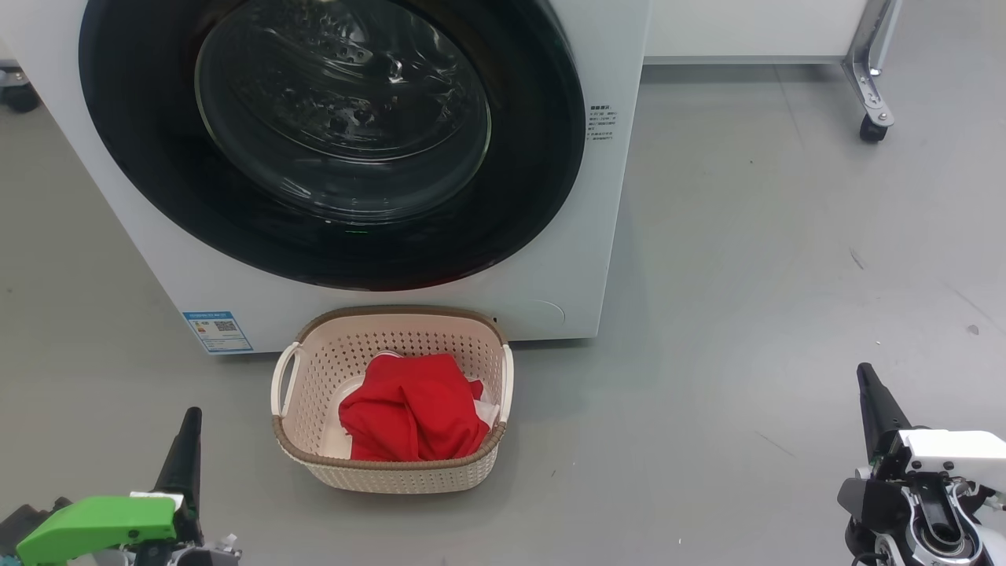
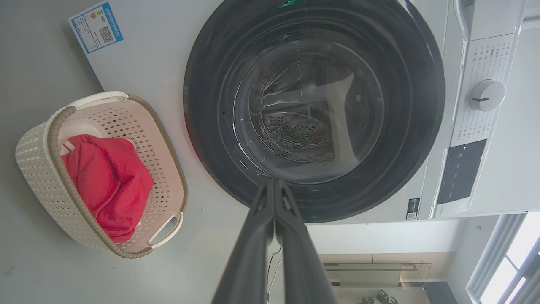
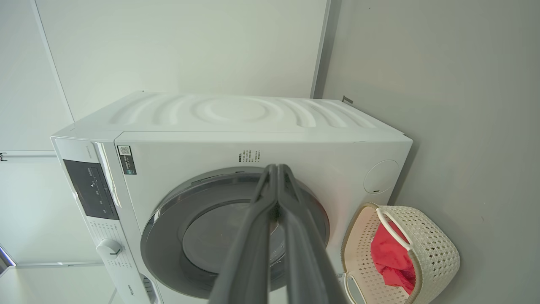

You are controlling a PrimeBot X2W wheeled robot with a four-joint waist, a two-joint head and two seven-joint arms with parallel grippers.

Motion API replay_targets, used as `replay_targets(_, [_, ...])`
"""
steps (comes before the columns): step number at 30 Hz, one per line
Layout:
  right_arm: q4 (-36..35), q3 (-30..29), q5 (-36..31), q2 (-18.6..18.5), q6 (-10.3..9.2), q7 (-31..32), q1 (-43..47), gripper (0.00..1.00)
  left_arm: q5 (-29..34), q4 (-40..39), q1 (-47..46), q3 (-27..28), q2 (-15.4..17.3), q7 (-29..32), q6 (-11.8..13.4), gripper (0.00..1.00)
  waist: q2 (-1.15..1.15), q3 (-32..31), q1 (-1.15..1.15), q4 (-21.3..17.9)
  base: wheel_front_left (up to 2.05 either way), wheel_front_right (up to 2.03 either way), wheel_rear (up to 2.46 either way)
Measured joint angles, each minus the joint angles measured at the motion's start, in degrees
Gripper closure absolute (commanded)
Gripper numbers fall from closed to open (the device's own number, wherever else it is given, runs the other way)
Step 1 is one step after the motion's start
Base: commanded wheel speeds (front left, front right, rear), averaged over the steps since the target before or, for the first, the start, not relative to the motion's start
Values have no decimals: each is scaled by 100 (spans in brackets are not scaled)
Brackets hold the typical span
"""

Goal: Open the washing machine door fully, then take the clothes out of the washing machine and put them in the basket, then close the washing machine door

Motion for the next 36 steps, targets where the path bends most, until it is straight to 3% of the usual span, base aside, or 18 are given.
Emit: replay_targets(36, [113,-20,0,1,41,26,-82,100,0,111,-58,15,0,37,-62,100,0,-5,0,0,0,0,0])
